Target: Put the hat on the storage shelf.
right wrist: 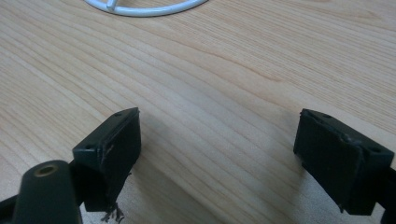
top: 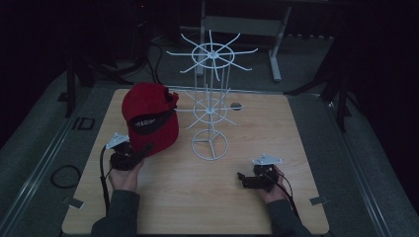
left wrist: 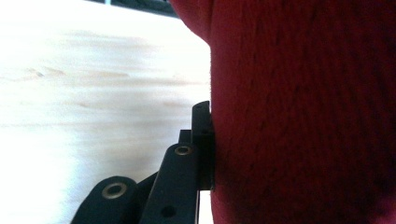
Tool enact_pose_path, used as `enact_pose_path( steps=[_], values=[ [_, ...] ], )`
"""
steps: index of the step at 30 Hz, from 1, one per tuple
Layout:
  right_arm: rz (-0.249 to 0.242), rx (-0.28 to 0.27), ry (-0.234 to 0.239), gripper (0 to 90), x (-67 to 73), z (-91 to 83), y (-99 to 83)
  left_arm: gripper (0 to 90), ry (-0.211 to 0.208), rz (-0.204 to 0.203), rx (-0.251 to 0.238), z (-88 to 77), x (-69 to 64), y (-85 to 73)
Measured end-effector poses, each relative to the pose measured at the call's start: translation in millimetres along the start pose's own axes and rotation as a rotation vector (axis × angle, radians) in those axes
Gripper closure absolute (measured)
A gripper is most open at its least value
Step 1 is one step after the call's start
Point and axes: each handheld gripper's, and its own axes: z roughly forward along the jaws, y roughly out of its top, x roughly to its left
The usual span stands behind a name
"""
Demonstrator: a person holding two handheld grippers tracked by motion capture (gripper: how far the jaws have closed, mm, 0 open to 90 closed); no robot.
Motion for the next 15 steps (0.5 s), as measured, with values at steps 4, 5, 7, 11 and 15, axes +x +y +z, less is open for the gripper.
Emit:
enact_pose_path(
  steps=[4,5,7,11,15],
  values=[
    [0.0,0.0,0.0,14.7,0.0,0.0,0.0,84.3,0.008,0.002,-0.019,-5.6,0.1,8.1],
    [0.0,0.0,0.0,14.7,0.0,0.0,0.0,84.3,0.008,0.005,-0.024,-6.9,0.0,9.7],
    [0.0,0.0,0.0,14.7,0.0,0.0,0.0,84.3,0.009,0.01,-0.03,-9.2,-0.7,12.9],
    [0.001,0.0,0.0,14.7,0.1,0.0,0.0,84.2,0.008,0.01,-0.048,-12.9,-1.8,18.8],
    [0.002,-0.001,0.001,14.7,0.1,0.1,0.0,84.2,0.006,0.003,-0.063,-15.8,-3.0,22.9]
  ],
)
